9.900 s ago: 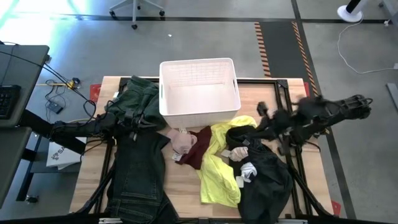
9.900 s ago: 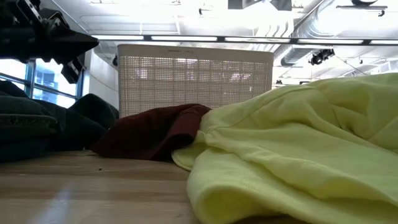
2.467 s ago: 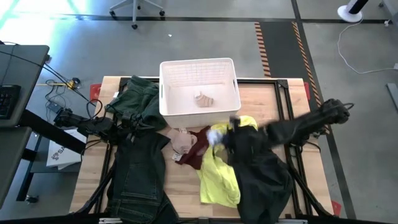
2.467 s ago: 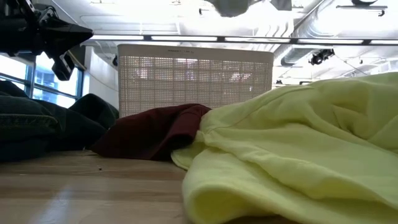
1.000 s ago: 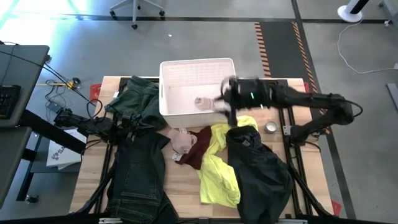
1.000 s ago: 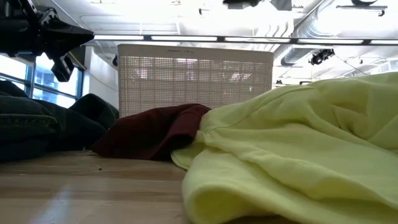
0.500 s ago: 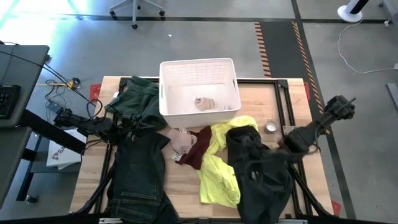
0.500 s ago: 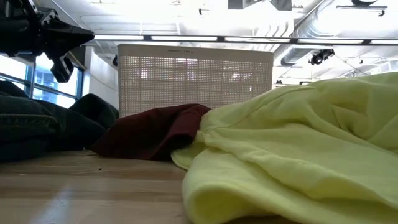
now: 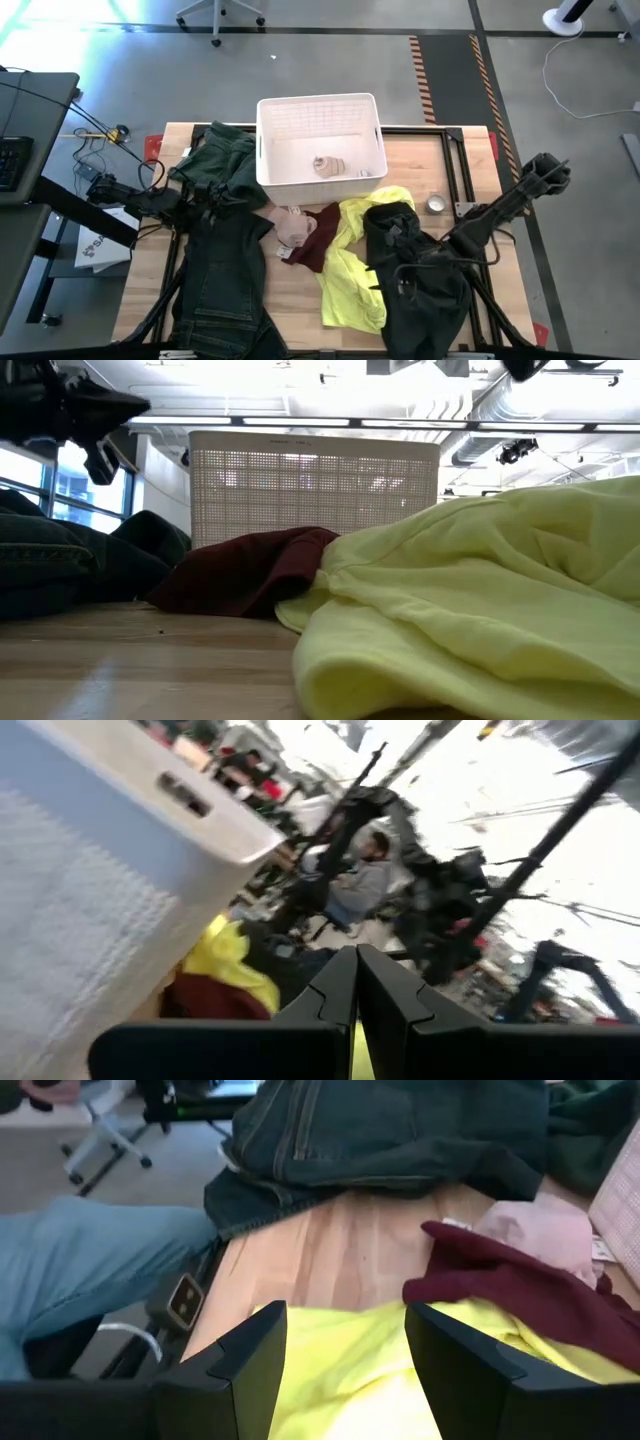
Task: Sort clothes
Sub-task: Put the dark red underwear into the white laundry bin
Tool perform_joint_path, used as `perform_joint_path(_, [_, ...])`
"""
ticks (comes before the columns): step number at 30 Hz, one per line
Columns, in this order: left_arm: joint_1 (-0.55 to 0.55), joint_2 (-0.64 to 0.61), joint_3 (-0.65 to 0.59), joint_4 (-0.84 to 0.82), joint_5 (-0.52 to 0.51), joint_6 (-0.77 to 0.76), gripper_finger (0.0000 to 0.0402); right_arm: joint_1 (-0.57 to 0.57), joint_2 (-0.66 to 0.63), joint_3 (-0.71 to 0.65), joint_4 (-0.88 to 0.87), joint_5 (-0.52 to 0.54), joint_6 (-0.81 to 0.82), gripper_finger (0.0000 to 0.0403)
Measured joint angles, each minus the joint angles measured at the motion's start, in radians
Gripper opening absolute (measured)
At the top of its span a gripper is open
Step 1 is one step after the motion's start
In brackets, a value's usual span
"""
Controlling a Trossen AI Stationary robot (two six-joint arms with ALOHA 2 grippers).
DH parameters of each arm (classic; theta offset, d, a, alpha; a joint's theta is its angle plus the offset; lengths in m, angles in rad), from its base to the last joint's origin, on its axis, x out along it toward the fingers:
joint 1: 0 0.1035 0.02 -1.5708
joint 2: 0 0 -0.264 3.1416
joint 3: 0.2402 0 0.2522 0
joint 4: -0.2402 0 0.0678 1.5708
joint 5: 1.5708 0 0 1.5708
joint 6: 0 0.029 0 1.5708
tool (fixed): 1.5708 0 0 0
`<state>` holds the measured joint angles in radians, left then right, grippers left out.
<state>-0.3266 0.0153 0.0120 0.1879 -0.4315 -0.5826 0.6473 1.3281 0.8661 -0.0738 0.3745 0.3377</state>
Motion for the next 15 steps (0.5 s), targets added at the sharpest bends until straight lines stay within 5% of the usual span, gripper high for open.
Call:
perform_joint_path(7, [-0.134, 0.162, 0.023, 0.247, -0.151, 0.24, 0.0002, -0.019, 0.0, -0.058, 0.1, -0.009, -0.004, 0.0204])
perform_joint_path(15, [-0.278, 0.503, 0.25, 0.252, -0.388, 0.422, 0.0001, -0.032, 0.0, -0.058, 0.135, 0.053, -0.058, 0.0204])
